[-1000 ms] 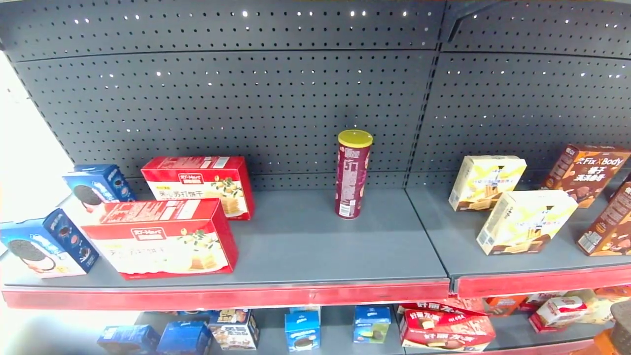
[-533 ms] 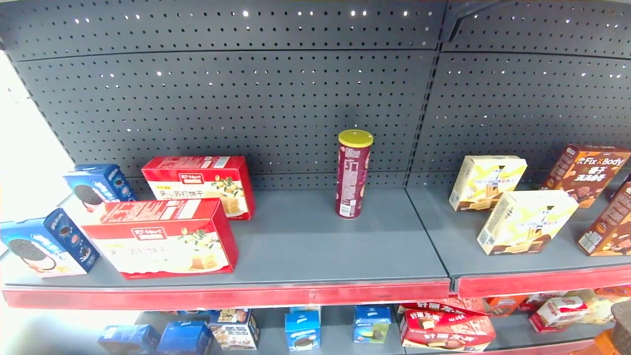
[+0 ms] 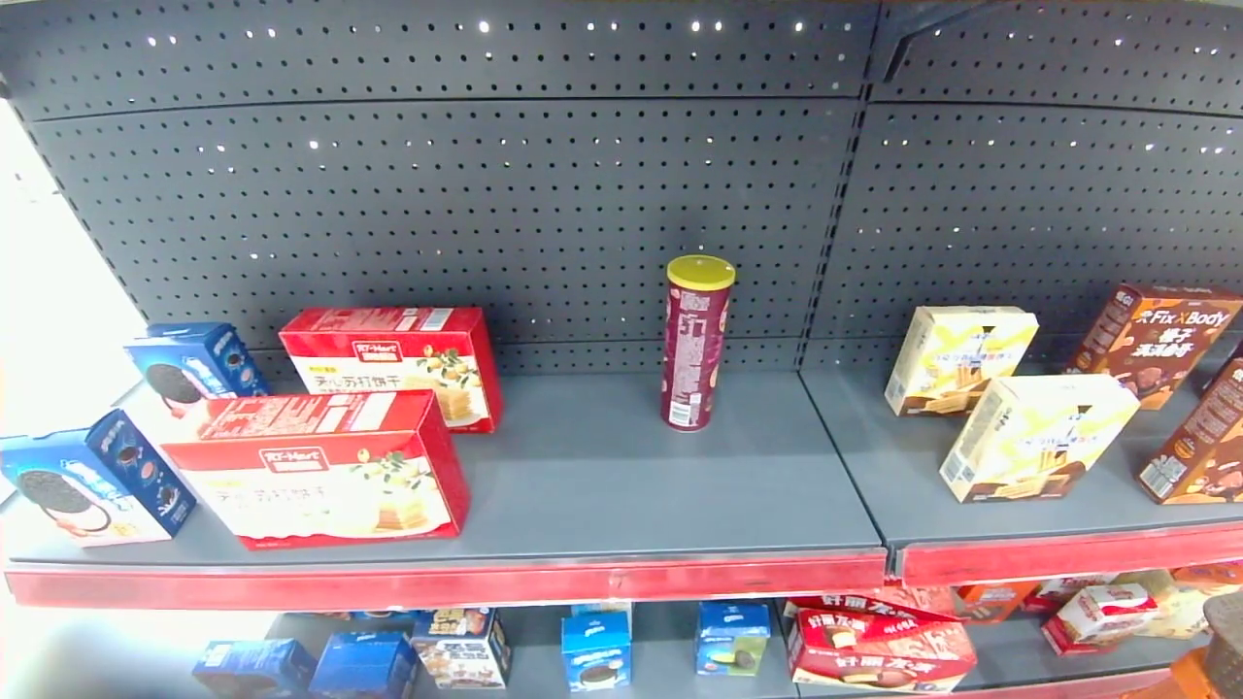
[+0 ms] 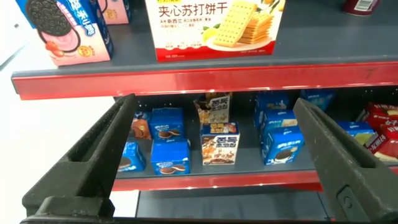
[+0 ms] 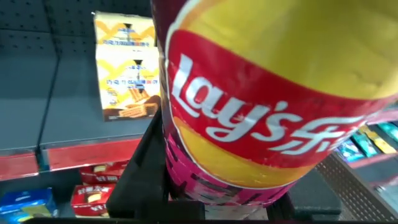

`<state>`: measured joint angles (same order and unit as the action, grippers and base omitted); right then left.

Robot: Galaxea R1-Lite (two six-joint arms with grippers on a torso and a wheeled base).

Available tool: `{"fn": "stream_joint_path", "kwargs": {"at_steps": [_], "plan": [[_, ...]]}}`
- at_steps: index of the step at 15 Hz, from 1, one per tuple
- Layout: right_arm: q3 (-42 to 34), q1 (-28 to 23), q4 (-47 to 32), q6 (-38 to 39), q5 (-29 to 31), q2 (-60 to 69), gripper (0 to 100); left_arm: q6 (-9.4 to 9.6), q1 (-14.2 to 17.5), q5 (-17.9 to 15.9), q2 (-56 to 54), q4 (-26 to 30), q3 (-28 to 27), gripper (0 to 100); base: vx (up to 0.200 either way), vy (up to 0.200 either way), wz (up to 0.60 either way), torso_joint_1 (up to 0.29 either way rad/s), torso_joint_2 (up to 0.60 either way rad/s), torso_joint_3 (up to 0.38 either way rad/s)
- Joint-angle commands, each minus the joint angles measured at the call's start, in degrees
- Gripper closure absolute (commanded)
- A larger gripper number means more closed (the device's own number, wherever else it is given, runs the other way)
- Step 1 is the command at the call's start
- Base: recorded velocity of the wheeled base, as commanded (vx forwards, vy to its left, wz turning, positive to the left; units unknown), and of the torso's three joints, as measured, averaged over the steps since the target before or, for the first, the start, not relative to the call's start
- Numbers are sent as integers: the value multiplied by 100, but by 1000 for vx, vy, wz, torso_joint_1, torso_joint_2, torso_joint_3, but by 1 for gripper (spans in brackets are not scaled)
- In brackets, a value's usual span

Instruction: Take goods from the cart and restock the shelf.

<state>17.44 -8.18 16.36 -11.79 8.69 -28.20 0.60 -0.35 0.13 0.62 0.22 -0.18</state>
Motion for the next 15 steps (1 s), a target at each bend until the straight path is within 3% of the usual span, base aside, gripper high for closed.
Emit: {"fn": "stream_joint_path", "kwargs": {"at_steps": [1,15], "plan": [[22,36,8,-8,10,121,100,2,0,-5,8,4,1,0,0,0,0,0,0,0],[-13,88,-10,-183,-52,253,100,11,0,-5,8,-4,1,0,14,0,0,0,0,0]]}}
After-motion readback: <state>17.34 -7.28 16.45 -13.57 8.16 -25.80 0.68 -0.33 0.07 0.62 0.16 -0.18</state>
